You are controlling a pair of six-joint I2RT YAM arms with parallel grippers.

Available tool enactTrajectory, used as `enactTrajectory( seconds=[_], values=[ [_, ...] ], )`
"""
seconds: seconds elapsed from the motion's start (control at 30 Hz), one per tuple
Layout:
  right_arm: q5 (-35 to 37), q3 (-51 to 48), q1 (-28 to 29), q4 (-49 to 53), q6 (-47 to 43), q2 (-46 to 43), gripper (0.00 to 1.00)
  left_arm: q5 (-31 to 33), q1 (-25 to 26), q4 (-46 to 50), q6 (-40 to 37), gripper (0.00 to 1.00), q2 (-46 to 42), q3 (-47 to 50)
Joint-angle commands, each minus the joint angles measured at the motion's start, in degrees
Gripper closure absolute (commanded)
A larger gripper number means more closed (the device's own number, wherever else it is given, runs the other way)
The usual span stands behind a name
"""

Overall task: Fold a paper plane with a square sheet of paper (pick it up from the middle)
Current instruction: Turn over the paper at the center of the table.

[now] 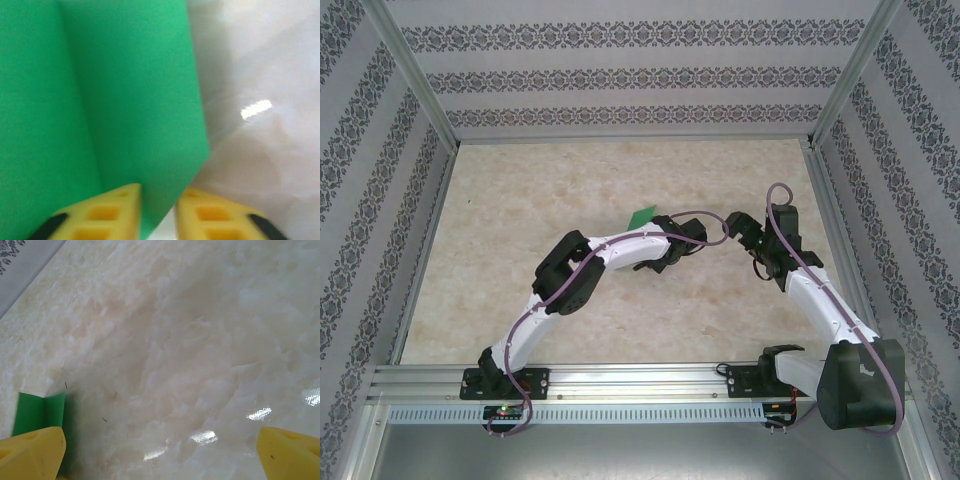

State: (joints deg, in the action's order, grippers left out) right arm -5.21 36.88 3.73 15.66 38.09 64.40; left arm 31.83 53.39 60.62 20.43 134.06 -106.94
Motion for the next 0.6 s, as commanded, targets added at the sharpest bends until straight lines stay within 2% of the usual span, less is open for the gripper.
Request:
enactTrajectory(
  seconds=[0.0,0.1,0.23,0.37,0.43,0.57],
  values=[
    [-1.3,1.4,-0.7,1.0,0.5,0.8,0.02,-8.0,0.2,-4.5,1.1,0.6,-7.8,2.1],
    [-3.2,2.4,-0.7,1.1,-0.3,2.5,0.02,-14.3,-1.2,-7.5,0.9,0.47,-14.1,4.5],
    [-7.0,3.7,-0.5,1.0,-1.0,5.7,0.03,-26.0,-5.0,-14.9,1.3,0.35,-22.6,10.7],
    [-9.1,5.7,2.0,1.2,-1.7,9.1,0.1,-35.7,-9.2,-23.6,3.4,0.23,-30.8,19.1],
    [-9.0,7.2,4.6,1.3,-2.0,10.5,0.14,-37.3,-11.5,-27.2,5.0,0.19,-34.0,23.6],
    [-8.6,12.4,13.0,1.6,-3.4,15.1,0.29,-35.2,-17.4,-32.4,9.5,0.09,-40.7,33.6]
  ],
)
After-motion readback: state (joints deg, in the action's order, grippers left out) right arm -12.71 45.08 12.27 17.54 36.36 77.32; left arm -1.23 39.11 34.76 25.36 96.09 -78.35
